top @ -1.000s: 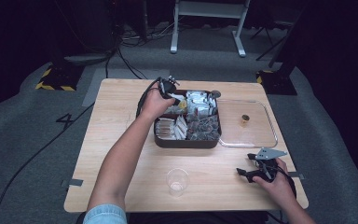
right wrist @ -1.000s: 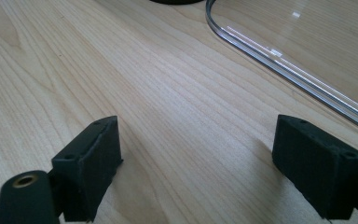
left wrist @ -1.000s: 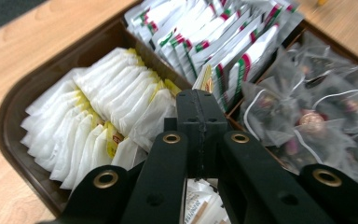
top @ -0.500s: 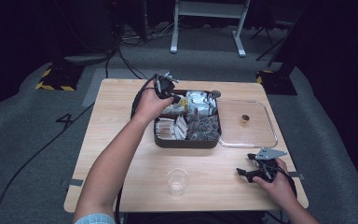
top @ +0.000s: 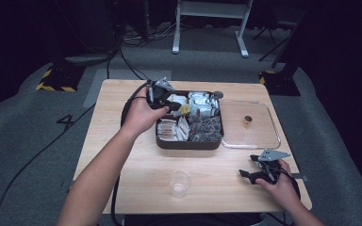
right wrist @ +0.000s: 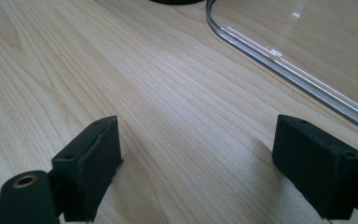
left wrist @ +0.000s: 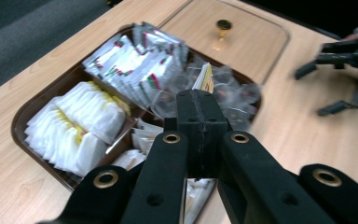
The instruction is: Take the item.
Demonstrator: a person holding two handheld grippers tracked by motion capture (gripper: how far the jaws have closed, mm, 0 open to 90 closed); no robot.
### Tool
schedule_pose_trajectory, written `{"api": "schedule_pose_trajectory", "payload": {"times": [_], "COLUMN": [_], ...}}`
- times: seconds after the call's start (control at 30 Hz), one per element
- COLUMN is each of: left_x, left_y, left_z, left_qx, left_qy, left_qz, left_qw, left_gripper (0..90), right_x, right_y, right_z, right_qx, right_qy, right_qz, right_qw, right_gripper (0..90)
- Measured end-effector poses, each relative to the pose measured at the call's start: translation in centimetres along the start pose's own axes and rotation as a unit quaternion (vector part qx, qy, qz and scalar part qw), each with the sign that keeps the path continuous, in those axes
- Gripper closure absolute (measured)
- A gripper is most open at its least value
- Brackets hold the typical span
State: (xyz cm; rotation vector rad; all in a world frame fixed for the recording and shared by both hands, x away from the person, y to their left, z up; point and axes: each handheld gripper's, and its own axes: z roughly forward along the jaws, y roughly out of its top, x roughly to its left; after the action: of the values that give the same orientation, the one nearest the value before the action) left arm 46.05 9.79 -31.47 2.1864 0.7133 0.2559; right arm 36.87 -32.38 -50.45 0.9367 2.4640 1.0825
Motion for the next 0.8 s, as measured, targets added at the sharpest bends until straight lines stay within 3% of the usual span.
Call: {"api": "schedule_pose_trajectory", "payload": {"times": [0.13,0.47,0.8], "left_x": [-1.9,-5.1,-8.0], "left_y": [-0.6,-2.2,-4.1], "left_z": [-1.7,-4.5,-5.2], "left_qx": [-0.007,-0.021,-0.038], "left_qy": [-0.016,-0.029,-0.049], "left_qz": [0.017,0.042,0.061], "left_qw": [0.9997,0.9985,0.9962], "left_gripper": [90.0,90.0,90.0], "right_x": [0.0,0.0,0.0], "right_y": [0.0,0.0,0.0], "right_z": [0.0,0.0,0.0], "right_qx": [0.000,0.000,0.000], "right_qy": [0.000,0.000,0.000], "right_qz": [0.000,0.000,0.000], "right_qw": [1.0000,1.0000,1.0000], "right_gripper": [15.6,15.6,15.6]}}
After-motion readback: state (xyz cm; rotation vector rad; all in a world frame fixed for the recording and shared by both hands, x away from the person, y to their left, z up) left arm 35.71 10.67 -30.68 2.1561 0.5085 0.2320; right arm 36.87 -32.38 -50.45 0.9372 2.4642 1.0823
